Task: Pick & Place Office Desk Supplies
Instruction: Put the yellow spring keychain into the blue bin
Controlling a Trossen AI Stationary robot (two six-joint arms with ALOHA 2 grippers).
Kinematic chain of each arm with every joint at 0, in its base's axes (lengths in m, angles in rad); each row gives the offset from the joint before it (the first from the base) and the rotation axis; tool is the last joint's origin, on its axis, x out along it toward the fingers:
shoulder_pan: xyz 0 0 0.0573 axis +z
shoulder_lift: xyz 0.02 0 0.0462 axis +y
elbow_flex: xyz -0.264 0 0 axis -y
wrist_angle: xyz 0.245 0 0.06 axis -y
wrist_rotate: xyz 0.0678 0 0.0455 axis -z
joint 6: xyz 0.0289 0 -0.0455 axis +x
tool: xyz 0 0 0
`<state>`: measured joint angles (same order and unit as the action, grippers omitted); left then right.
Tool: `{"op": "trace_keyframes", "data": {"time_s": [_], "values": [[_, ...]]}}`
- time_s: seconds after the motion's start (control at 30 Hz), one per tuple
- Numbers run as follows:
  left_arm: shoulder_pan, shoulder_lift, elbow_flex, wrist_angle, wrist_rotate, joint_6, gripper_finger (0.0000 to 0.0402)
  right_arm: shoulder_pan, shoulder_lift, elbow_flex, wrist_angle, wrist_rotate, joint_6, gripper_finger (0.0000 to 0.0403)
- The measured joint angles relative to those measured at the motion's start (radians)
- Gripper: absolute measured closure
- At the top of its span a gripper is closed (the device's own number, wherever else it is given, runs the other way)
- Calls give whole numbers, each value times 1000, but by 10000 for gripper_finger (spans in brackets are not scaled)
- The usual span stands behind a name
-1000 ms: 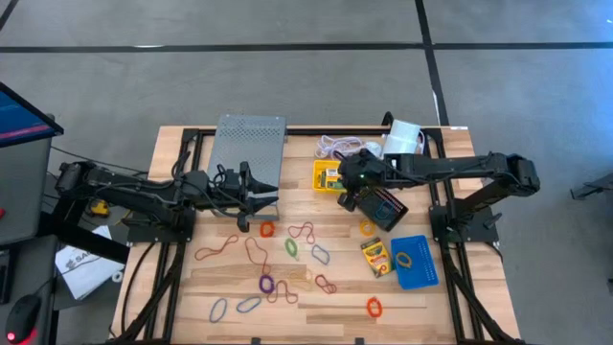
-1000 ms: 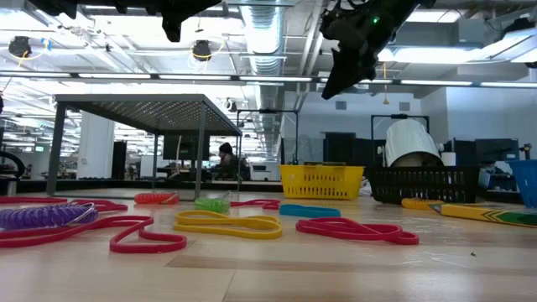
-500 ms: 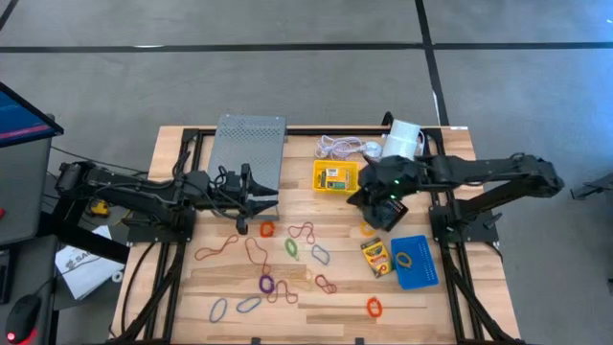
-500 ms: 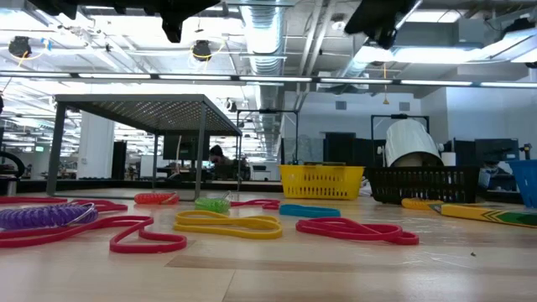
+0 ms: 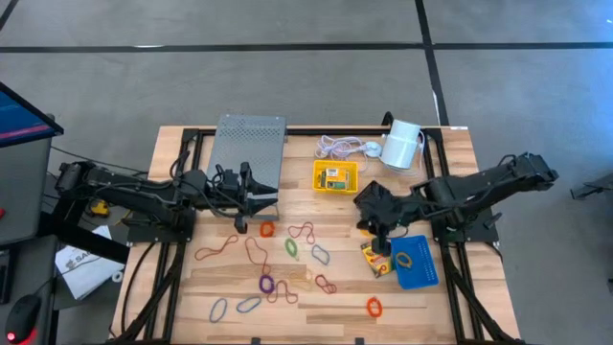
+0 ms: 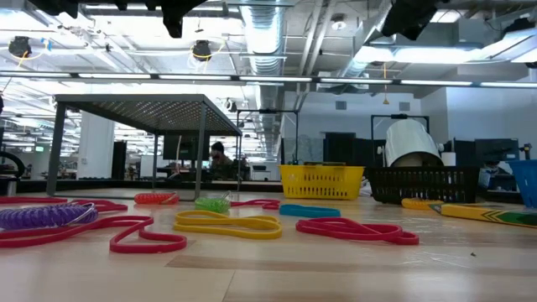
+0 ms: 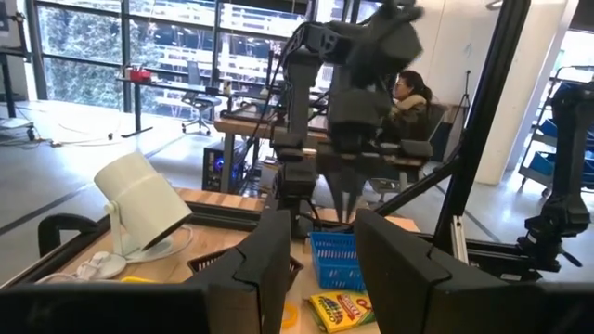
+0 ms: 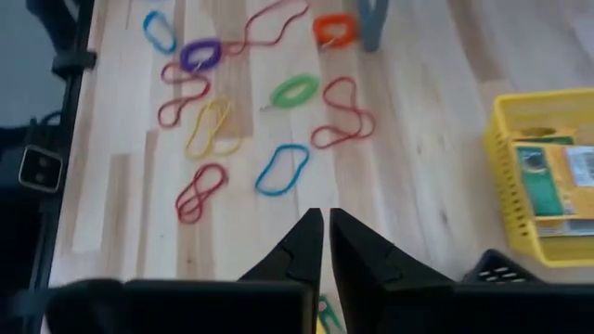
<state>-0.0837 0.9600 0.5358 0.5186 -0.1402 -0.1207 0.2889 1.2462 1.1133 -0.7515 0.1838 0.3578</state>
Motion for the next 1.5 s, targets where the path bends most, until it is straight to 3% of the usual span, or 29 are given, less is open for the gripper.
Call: {"op": "trace_keyframes", "data": {"time_s": [0.3, 0.57, 1.13, 1.5], "values": [[0, 0, 0, -17, 0, -19, 282, 21, 37, 27, -12, 109, 9, 351], [0, 5, 0, -32, 18, -35, 282, 22, 52, 28, -14, 105, 27, 324], [0, 4, -1, -69, 19, -42, 282, 34, 120, 28, -21, 50, 62, 323], [0, 3, -1, -84, 19, -42, 282, 39, 312, 159, -179, 20, 57, 324]]}}
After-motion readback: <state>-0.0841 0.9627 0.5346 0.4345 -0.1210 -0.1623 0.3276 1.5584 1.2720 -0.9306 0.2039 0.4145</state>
